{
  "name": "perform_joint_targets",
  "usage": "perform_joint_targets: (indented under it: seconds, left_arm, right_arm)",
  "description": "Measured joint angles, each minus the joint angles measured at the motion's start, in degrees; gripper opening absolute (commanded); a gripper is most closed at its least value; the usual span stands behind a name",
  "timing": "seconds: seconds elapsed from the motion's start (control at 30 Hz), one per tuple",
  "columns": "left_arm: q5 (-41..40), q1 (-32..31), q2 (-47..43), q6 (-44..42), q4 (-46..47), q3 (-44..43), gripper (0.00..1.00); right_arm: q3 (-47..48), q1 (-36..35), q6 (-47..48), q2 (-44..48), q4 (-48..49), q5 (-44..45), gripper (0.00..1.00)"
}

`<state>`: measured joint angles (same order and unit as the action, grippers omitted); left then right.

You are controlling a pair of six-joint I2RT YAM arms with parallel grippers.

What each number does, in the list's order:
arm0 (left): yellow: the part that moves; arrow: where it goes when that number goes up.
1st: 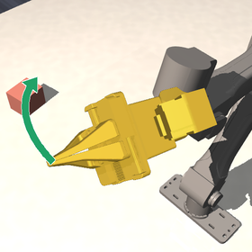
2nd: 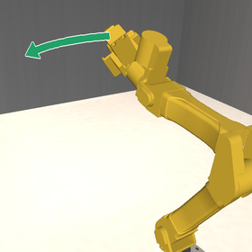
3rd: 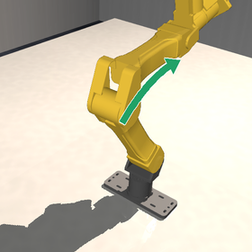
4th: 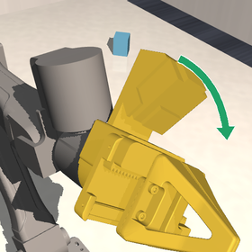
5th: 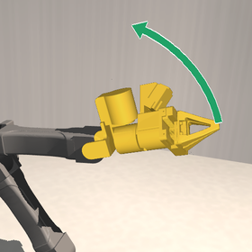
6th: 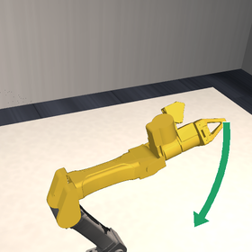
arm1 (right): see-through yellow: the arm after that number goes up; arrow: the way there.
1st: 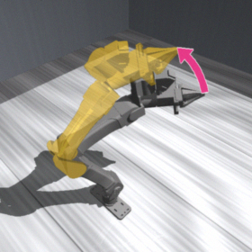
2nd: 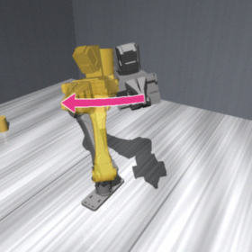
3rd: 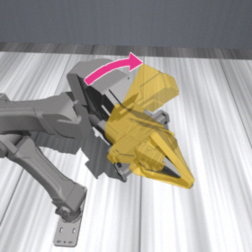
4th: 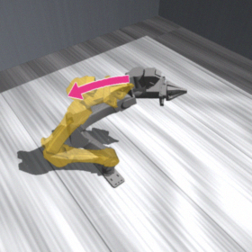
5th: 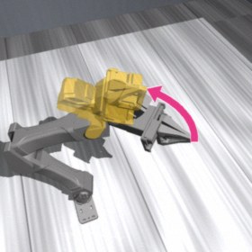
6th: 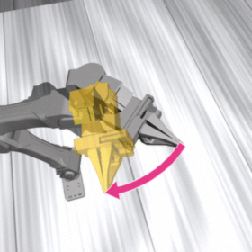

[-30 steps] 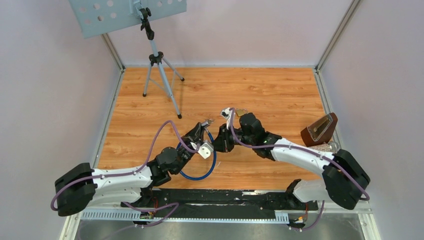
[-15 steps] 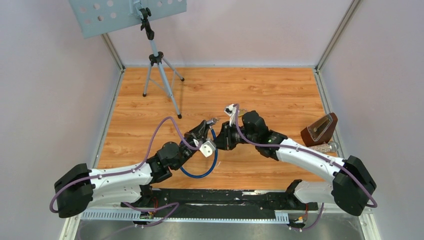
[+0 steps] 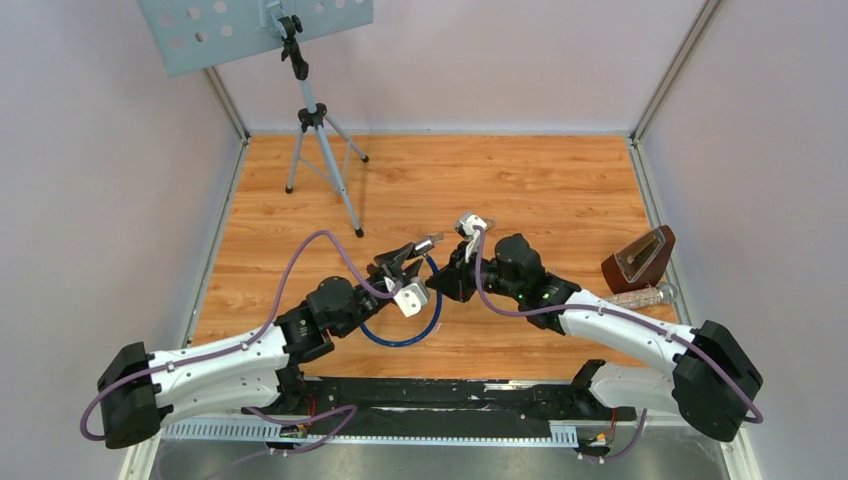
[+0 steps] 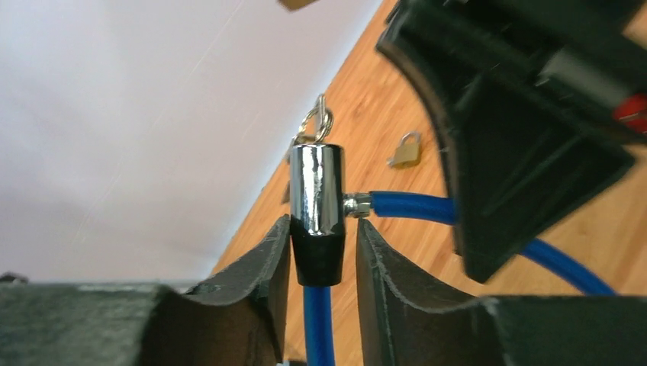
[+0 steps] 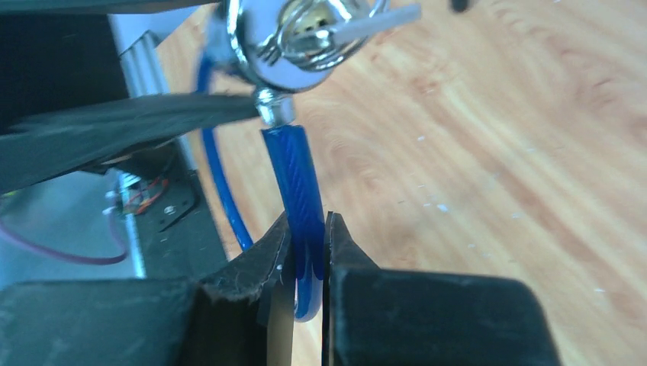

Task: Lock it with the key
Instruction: Lock the lock.

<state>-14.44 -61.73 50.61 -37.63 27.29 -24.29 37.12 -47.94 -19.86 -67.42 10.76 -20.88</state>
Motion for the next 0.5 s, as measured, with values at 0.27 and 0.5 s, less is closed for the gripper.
perform_joint_targets:
  seconds: [0.27,0.5]
  left_arm:
    - [8.0,-1.6,-2.9,1.9,-14.2,-8.8,0.77]
    - [9.6,-1.9,-3.2,5.1,-19.3,-12.6,1.0]
  right_arm:
    - [-3.9,1.1,9.6,4.1,7.8,4.3,0.0]
    - [-4.6,1.2,14.1,5.5,11.1,4.5,0.0]
